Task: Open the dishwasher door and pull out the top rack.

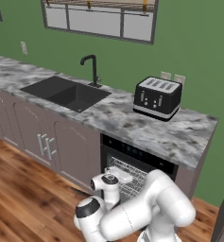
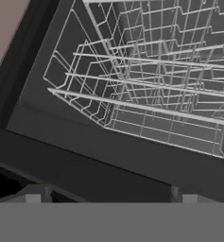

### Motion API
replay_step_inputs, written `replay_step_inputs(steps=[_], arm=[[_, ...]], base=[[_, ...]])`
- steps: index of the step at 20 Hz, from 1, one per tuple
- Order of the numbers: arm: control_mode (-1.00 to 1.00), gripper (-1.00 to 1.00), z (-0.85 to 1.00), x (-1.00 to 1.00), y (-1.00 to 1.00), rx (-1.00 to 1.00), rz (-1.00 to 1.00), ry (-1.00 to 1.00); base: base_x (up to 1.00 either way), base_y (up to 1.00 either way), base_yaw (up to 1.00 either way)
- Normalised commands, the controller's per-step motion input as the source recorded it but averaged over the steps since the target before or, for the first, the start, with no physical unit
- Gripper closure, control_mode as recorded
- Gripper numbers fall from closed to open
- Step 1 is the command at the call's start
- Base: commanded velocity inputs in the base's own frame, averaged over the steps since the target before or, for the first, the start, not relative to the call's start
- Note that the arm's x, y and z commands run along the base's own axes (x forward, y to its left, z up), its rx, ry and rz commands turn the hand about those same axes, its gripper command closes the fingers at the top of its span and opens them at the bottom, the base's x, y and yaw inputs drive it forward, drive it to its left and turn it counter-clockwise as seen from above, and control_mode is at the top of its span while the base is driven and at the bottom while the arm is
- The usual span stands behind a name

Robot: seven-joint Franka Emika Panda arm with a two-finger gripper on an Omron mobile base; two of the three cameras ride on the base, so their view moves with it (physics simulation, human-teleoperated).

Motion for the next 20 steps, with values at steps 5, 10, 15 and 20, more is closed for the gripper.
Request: replay_step_inputs(steps=[5,10,15,20], arm=[[-1.0,-1.0,-0.34,0.35,-0.02,-0.04,0.0,0.0],[-1.0,-1.0,-0.5,0.15,0.0,-0.05,0.0,0.0],[-1.0,-1.0,-0.52,0.16,0.0,-0.06,0.0,0.0],[-1.0,-1.0,-0.49,0.12,0.0,-0.07,0.0,-0.03]], base=[[0.0,0.0,0.0],[0.0,0.0,0.0],[0.0,0.0,0.0],[0.0,0.0,0.0]])
